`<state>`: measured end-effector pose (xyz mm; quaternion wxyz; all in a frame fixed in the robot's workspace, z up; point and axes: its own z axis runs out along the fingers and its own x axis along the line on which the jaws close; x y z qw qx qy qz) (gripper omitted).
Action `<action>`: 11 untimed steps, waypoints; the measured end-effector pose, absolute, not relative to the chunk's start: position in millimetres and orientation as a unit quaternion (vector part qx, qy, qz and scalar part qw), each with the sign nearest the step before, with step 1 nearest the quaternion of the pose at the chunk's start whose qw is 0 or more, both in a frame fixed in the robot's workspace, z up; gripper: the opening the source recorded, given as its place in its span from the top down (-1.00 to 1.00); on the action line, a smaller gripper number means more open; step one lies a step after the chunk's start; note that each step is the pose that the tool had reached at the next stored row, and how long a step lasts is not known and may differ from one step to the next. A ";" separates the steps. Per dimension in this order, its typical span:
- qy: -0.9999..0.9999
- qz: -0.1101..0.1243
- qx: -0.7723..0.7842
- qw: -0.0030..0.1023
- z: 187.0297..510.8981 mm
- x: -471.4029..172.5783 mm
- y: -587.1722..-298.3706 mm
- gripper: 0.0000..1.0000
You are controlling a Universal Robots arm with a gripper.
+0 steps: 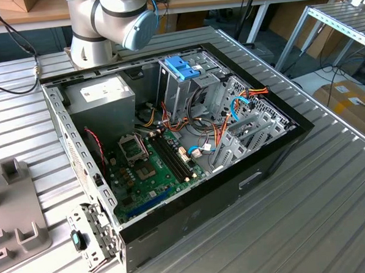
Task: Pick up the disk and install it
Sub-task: 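Pick up the disk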
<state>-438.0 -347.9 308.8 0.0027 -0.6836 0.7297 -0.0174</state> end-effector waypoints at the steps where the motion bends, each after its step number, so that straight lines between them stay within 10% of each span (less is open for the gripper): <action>1: 0.730 -0.017 -0.684 0.003 308.8 -438.0 -347.9 0.15; 11: 0.730 -0.017 -0.684 0.003 307.9 -437.0 -347.9 0.15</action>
